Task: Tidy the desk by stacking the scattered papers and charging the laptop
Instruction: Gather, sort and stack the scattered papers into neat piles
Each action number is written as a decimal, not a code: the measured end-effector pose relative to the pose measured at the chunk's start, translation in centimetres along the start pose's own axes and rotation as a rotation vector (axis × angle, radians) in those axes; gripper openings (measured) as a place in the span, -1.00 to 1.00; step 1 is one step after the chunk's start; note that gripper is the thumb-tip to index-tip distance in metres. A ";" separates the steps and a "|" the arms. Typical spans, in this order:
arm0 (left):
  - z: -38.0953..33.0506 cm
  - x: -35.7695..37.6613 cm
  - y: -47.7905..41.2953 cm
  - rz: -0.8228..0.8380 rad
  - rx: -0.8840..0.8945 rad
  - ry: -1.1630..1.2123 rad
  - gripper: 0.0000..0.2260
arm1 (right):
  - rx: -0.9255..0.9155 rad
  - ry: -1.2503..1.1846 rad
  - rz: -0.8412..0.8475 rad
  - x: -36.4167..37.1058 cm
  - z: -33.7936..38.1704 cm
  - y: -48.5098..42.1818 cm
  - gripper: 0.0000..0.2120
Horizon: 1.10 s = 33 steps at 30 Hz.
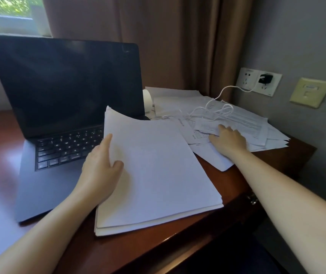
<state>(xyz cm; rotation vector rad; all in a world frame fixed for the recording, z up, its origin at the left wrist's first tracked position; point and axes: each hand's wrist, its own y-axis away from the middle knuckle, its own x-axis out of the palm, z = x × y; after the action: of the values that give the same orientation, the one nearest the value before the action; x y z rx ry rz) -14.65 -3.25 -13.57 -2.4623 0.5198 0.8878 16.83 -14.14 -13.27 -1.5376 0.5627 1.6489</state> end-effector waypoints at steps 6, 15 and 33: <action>0.0 0.0 -0.2 0.016 -0.004 -0.013 -0.37 | -0.050 0.082 -0.145 -0.3 -0.6 -0.4 -0.71; -0.2 0.0 -0.2 0.023 -0.006 -0.040 -0.41 | -0.184 0.277 -0.088 -2.6 -0.1 2.5 -0.77; 0.3 -0.9 -0.5 0.016 -0.046 0.037 -0.42 | -0.294 -0.097 0.342 -5.4 -2.0 9.8 -0.46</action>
<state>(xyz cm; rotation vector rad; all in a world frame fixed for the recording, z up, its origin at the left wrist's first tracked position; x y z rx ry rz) -15.21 -2.49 -13.01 -2.5235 0.5389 0.8705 10.05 -22.76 -10.24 -1.6225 0.5735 2.1332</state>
